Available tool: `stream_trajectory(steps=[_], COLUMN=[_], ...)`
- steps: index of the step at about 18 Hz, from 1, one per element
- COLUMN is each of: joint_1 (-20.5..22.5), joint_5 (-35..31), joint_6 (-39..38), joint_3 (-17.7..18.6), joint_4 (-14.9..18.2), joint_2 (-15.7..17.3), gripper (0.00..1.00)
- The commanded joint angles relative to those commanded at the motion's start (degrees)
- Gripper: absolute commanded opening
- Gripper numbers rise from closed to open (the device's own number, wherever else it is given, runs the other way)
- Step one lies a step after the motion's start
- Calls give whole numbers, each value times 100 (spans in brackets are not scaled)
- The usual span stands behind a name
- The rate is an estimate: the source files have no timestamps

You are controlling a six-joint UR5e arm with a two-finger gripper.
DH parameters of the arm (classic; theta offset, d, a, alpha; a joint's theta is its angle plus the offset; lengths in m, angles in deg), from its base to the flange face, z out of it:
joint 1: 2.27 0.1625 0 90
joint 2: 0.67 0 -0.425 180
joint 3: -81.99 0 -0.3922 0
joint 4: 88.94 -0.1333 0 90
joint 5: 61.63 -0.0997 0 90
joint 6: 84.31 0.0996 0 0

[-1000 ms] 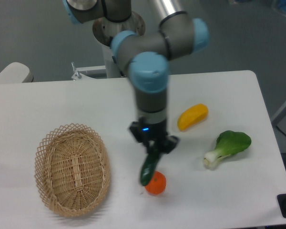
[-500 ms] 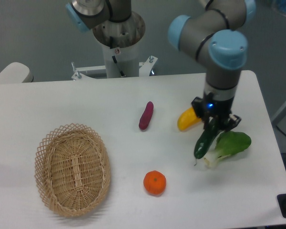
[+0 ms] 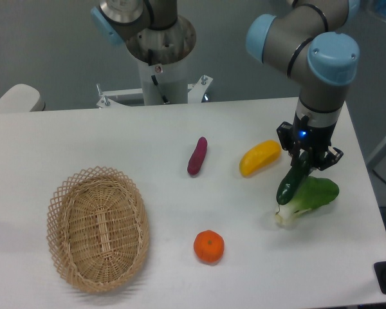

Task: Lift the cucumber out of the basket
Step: 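Hold the cucumber above the bok choy beside the yellow pepper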

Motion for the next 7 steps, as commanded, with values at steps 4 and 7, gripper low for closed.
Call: stream_trajectory(steps=[4, 7], joint_1=[26, 18], joint_5=[-9, -9], joint_6=[0, 0], joint_3=[0, 9], joint_4=[0, 0], joint_2=[0, -9], gripper=[19, 19])
